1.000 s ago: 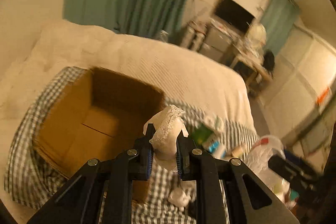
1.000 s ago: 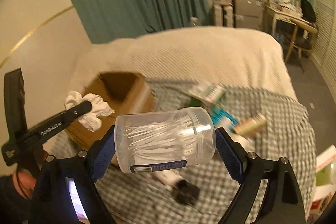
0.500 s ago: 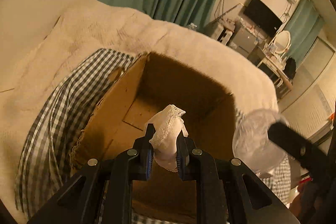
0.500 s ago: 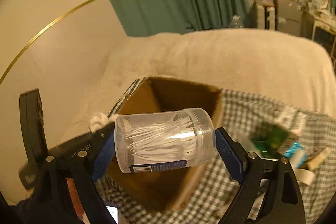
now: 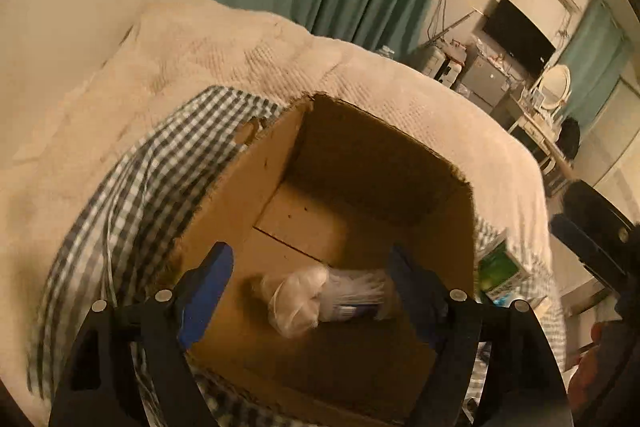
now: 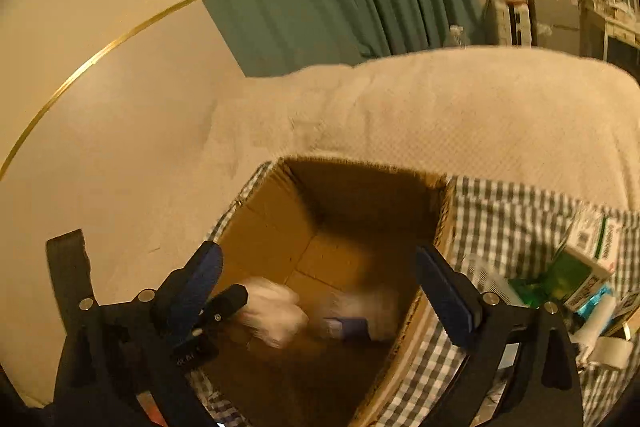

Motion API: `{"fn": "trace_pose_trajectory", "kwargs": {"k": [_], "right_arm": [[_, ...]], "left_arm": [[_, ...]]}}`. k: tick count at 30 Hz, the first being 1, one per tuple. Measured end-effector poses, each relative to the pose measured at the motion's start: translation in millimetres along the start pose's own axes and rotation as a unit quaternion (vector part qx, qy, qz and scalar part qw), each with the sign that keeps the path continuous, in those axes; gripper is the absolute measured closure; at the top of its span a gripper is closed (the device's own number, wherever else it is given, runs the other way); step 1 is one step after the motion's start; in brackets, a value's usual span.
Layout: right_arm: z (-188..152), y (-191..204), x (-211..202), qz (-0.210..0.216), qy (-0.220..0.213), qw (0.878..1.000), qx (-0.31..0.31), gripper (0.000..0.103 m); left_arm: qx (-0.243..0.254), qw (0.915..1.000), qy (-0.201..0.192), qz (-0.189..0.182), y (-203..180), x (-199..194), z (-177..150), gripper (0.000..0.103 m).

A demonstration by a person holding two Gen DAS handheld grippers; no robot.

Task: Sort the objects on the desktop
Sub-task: 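Carry scrunchie and swab jar into the cardboard box and open both grippers, then move both grippers back over the pile of items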

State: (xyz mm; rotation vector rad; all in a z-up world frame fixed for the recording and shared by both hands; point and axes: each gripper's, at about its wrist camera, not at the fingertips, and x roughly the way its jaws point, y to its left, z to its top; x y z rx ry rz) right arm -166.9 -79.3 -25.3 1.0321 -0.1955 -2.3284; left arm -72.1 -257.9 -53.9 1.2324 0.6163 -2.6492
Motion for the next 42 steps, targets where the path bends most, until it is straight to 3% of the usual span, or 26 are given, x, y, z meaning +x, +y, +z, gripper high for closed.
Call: {"fn": "trace_pose_trajectory", "kwargs": {"k": [4,10,16,21,28,34,42], "right_arm": [[2,-4,-36,-0.022,-0.028,0.999,-0.017,0.006],[-13,-40,-102,-0.067,-0.044,0.997,0.004,0.006],[-33,-85,-171,-0.123,-0.055,0.991,0.019,0.006],[-55,-133,-205,-0.152,-0.048,0.986,0.050,0.006],[-88,-191,-215,-0.190,-0.021,0.980,0.052,0.006],[-112,-233,-204,-0.176,-0.002,0.983,0.049,0.006],[-131,-248,-150,-0.173,0.043,0.982,-0.058,0.009]], "left_arm": [[0.002,1.0000,-0.004,0.000,-10,-19,-2,0.021],[0.032,0.9993,-0.015,-0.013,-52,-46,-17,0.020],[0.090,0.9953,0.001,-0.035,-125,-45,-49,0.018],[0.142,0.9885,0.018,-0.048,-181,-29,-77,0.018],[0.201,0.9761,0.060,-0.057,-230,21,-126,0.018],[0.234,0.9657,0.098,-0.055,-247,69,-156,0.018],[0.248,0.9584,0.132,-0.052,-238,114,-167,0.019]]}}
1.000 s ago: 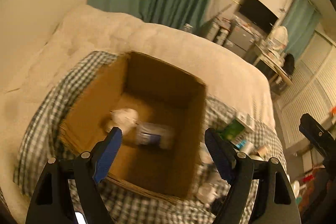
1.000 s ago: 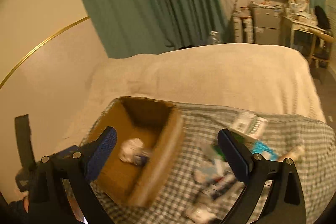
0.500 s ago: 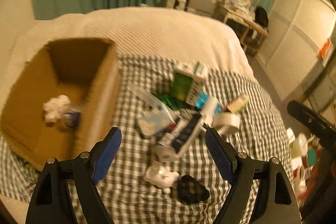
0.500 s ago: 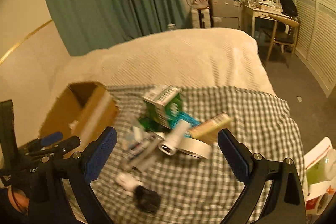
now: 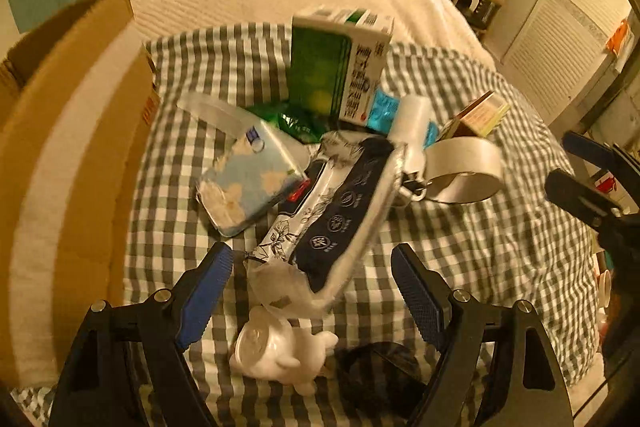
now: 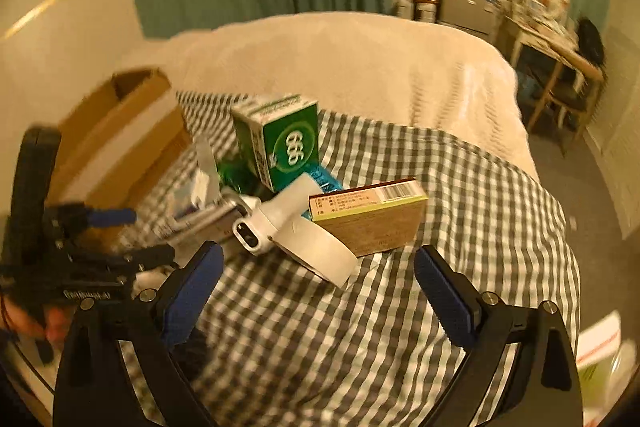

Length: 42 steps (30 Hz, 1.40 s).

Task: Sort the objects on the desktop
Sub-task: 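Move both grippers back over the pile of items, then grasp the black-and-silver wipes pack with the left gripper while the right grasps the tape roll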

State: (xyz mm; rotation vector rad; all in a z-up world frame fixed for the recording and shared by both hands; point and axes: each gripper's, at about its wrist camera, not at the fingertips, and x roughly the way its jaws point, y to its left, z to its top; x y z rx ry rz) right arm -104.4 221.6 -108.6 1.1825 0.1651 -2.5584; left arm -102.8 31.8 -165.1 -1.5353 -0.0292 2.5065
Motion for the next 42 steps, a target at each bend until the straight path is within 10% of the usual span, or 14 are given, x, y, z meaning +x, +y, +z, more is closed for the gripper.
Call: {"fn": "trace_pose_trajectory", "kwargs": {"k": [11,21,26,36,42], "right_arm": [[4,7,68,-0.008,0.056,0.997,-0.043,0.033],[-1,16,69,0.010,0.092,0.995,-0.044,0.055],[-6,18,54,0.018,0.101,0.994,-0.026,0.086],[-24,36,28,0.019,0.113,0.992,-0.046,0.086],[-19,28,26,-0.001,0.088,0.996,-0.032,0.042]], "left_arm": [[0.024,0.9994,0.007,-0.023,4,11,0,0.061],[0.023,0.9993,0.003,-0.030,8,-2,-1,0.078],[0.030,0.9989,-0.012,-0.033,6,-22,0,0.079],[0.020,0.9994,-0.020,-0.022,11,-43,-6,0.079],[-0.006,0.9997,-0.019,-0.017,25,-35,-1,0.079]]}}
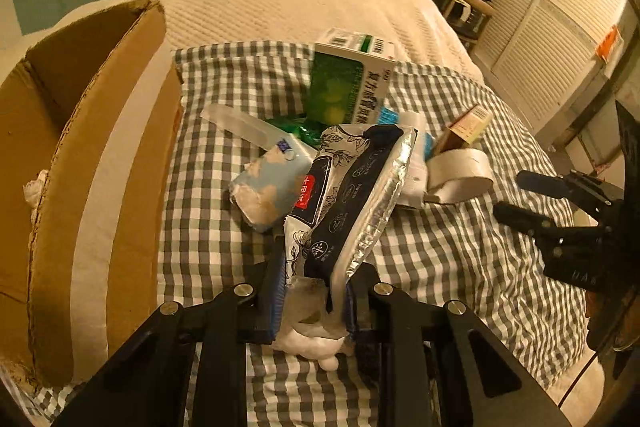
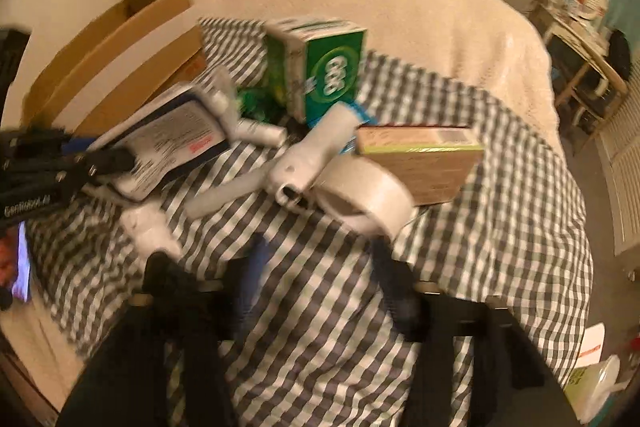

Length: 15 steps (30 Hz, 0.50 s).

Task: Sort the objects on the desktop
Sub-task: 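Grasp the black-and-silver wipes pack with the left gripper while the right grasps the tape roll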

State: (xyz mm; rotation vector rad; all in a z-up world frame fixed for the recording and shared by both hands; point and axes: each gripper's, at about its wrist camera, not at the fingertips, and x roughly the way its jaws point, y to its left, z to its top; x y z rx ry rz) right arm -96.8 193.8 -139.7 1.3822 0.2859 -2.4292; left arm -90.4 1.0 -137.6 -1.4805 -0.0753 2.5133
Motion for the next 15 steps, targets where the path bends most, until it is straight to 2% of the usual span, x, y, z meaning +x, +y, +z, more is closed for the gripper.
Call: {"fn": "trace_pose_trajectory", "kwargs": {"k": [5,7,9,10,13,15], "right_arm": [[10,-20,15,-0.021,-0.005,1.000,0.021,0.042],[14,-30,24,-0.011,-0.004,0.999,0.047,0.041],[19,-40,31,0.011,-0.010,0.996,0.087,0.033],[20,-44,33,0.020,-0.013,0.994,0.105,0.025],[26,-50,44,0.048,-0.014,0.988,0.149,0.023],[30,-48,56,0.039,0.002,0.987,0.159,0.022]], "left_arm": [[-0.025,0.9996,0.010,-0.009,8,16,5,0.079],[-0.028,0.9995,0.011,-0.013,8,20,7,0.079],[-0.028,0.9994,0.012,-0.019,7,24,9,0.079],[-0.028,0.9993,0.013,-0.020,7,26,9,0.079],[-0.026,0.9992,0.017,-0.025,7,31,9,0.079],[-0.022,0.9993,0.019,-0.025,7,32,7,0.079]]}}
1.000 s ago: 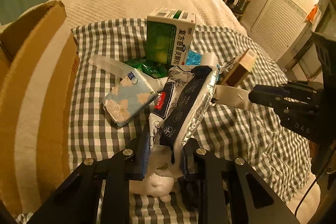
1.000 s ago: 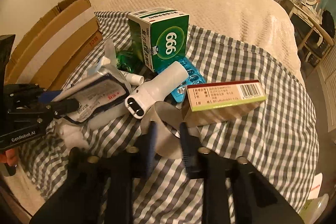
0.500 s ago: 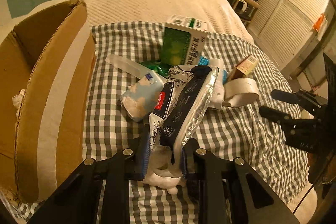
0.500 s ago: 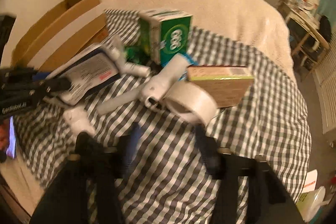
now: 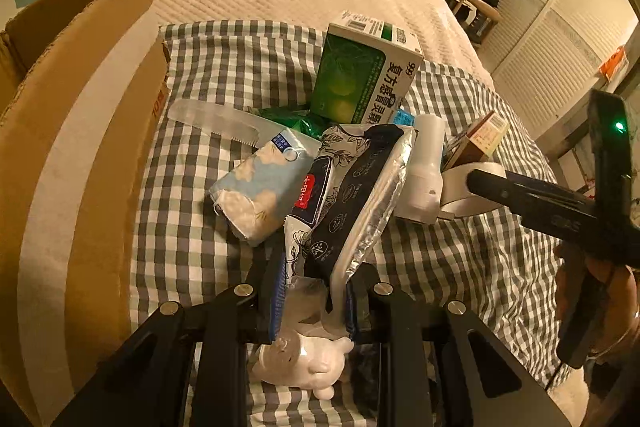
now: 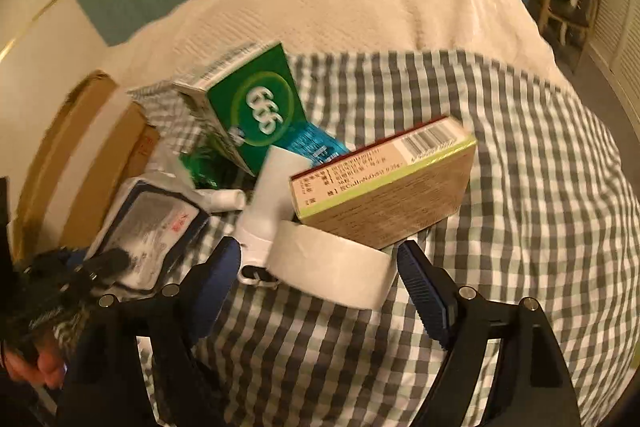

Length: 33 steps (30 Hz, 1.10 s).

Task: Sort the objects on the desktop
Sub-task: 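Grasp the black-and-silver wipes pack with the left gripper while the right grasps the tape roll, then carry wipes pack and tape roll into the cardboard box and release both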

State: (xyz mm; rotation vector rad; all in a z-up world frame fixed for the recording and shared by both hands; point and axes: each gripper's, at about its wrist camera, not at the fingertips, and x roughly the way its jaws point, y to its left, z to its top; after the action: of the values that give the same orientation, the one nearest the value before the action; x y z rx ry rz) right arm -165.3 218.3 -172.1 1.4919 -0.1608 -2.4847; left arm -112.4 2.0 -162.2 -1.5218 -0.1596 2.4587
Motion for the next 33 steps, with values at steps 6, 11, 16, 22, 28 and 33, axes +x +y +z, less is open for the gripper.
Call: {"fn": "trace_pose_trajectory", "kwargs": {"k": [6,11,16,22,28,33], "right_arm": [[-1,0,22,-0.030,0.035,0.999,0.014,0.022],[-5,-2,15,-0.026,0.036,0.998,0.034,0.025],[-8,6,-12,-0.031,0.022,0.999,0.020,0.025],[-17,21,-50,-0.031,0.010,0.999,0.008,0.025],[-19,44,-92,-0.012,-0.022,1.000,0.013,0.025],[-4,88,-123,0.012,-0.057,0.998,-0.001,0.025]], "left_arm": [[0.001,1.0000,-0.009,-0.003,4,-9,-4,0.079],[-0.004,0.9999,-0.015,-0.006,9,-20,-5,0.079],[-0.006,0.9994,-0.034,-0.007,9,-41,-3,0.079],[-0.008,0.9978,-0.064,-0.013,5,-72,-6,0.079],[-0.011,0.9944,-0.104,-0.011,10,-115,-6,0.079],[-0.052,0.9890,-0.138,-0.016,35,-150,1,0.079]]}}
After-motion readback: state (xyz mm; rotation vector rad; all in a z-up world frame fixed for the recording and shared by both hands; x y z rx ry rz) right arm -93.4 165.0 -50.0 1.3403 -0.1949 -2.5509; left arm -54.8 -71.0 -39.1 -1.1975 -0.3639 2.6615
